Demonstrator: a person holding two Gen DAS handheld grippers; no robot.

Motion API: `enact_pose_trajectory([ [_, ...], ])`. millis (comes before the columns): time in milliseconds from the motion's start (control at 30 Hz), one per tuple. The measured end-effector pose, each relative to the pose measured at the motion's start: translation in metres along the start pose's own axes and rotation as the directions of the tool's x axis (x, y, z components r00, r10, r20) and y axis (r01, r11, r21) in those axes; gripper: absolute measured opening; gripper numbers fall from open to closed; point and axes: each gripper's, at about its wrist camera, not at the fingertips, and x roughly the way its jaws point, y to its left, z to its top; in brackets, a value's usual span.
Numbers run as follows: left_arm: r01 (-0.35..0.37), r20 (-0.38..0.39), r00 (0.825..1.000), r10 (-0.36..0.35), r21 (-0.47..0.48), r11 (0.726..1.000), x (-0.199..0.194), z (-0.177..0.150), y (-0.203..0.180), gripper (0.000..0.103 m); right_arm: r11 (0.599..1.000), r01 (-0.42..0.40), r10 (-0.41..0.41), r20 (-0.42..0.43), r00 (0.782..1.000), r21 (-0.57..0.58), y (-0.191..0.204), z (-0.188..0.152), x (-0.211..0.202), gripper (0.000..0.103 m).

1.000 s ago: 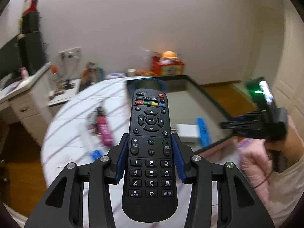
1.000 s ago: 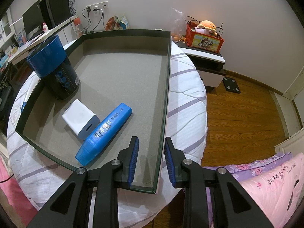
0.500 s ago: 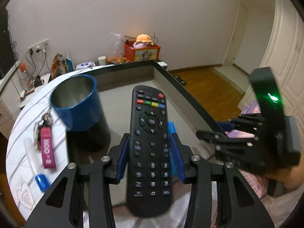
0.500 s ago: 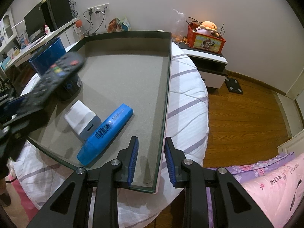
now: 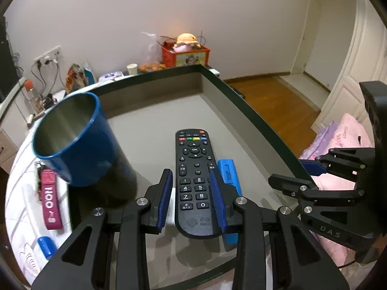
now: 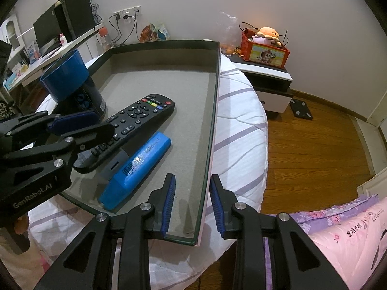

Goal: Organize rigid objects
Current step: 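Carry the black remote into the tray and open the left tool, then move the left tool to the clear blue-capped tube and grasp it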

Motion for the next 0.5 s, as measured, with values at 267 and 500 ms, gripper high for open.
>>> enact_pose_trajectory([
  [267,0.001,0.114,0.993,-0.001,0.0,1.0,-0.051,-0.007,0.006,0.075,1.0,0.003,-0.003,-0.006,1.0,-0.003,0.0,0.0,0.001,0.031],
  [500,-0.125,0.136,0.983,0.127,-0.025,0.992,-0.092,-0.042,0.038,0.091,1.0,0.011,-0.011,-0.01,1.0,-0.002,0.001,0.001,0.001,0.031],
])
